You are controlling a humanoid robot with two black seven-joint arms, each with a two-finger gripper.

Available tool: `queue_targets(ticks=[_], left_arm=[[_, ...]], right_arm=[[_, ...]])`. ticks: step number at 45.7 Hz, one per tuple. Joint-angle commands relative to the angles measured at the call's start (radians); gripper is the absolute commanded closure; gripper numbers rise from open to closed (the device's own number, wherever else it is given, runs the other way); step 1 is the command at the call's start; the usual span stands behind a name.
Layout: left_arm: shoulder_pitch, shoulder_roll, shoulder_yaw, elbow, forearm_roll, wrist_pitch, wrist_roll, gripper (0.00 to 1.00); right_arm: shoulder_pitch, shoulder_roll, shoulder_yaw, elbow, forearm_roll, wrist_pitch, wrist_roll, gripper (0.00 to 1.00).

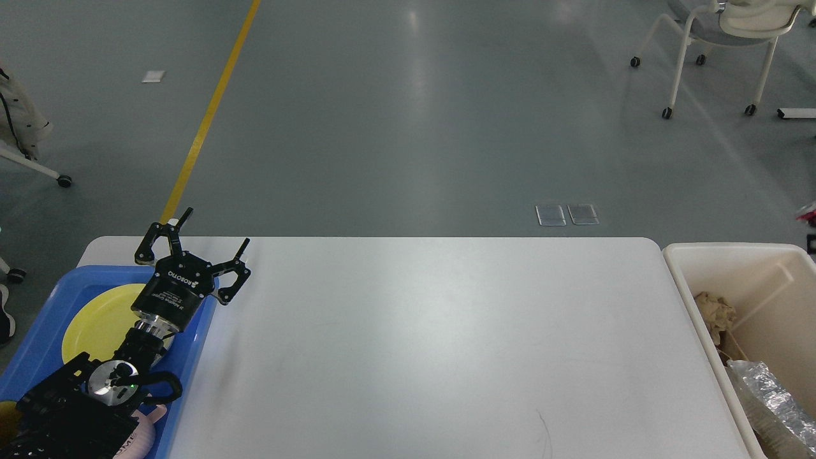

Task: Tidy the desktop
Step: 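Lift the red wrapper and drop it into the white bin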

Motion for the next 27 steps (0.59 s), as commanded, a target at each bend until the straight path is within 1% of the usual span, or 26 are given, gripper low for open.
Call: queue_targets(ticks=[1, 6, 7, 8, 9, 10, 11, 17, 24, 27], left_arm=[[0.000, 0.000, -0.001, 0.000, 0.000, 0.000, 0.000, 0.01], [0.000, 0.000, -0.001, 0.000, 0.000, 0.000, 0.000, 0.01], [0.000, 0.000, -0.001, 0.000, 0.000, 0.000, 0.001, 0.01], [0.001, 0.000, -0.001, 0.000, 0.000, 0.000, 0.000, 0.01], [0.000, 0.000, -0.001, 0.000, 0.000, 0.000, 0.000, 0.01], [0.000, 0.000, -0.001, 0.000, 0.000, 0.000, 0.000, 0.01], [0.001, 0.000, -0.001, 0.000, 0.000, 0.000, 0.000, 0.01], [0.000, 0.000, -0.001, 0.000, 0.000, 0.000, 0.000, 0.01], [0.001, 0.000, -0.001, 0.001, 0.000, 0.000, 0.000, 0.01], [0.000, 0.000, -0.001, 0.000, 0.000, 0.000, 0.000, 0.01]], right_arm=[[-0.406, 0.136, 0.082, -0.221, 0.132, -0.092, 0.000, 1.00], [-0.500, 0.204, 0.127, -0.308, 0.146, -0.110, -0.004, 1.00], [-0.504, 0.208, 0.141, -0.307, 0.148, -0.110, -0.006, 0.98], [-0.512, 0.217, 0.162, -0.307, 0.146, -0.112, -0.007, 0.82], [-0.515, 0.223, 0.182, -0.308, 0.146, -0.117, -0.010, 0.62], [-0.518, 0.231, 0.200, -0.310, 0.148, -0.118, -0.010, 0.34], [-0.523, 0.236, 0.225, -0.314, 0.148, -0.123, -0.012, 0.00], [-0.557, 0.240, 0.305, -0.319, 0.148, -0.123, -0.018, 0.00], [-0.558, 0.237, 0.340, -0.319, 0.149, -0.124, -0.018, 0.00], [-0.543, 0.236, 0.394, -0.315, 0.186, -0.124, -0.018, 0.00]])
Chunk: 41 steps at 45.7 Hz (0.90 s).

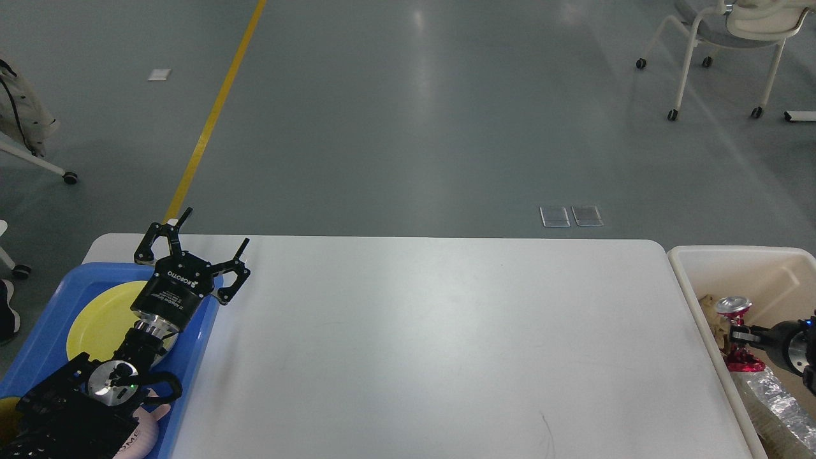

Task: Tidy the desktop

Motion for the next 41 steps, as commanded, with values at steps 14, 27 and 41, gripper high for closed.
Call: queue_targets(ticks=[14, 27, 41], left_arm=[[-0.001, 0.000, 0.000, 0.000, 0.000, 0.000, 0.000, 0.01], [-0.001, 0.000, 0.001, 0.000, 0.000, 0.000, 0.001, 0.01], [-0.001, 0.000, 0.001, 0.000, 0.000, 0.000, 0.001, 0.01]], right_arm=[[0.174, -0.034, 0.954, 0.163, 0.615, 0.013, -0.005, 0.00], [0.126, 0.164, 1.453, 0.484, 0.749, 0.048, 0.006, 0.00], [-0.044, 0.402, 1.547, 0.361, 0.752, 0.306, 0.011, 0.00]])
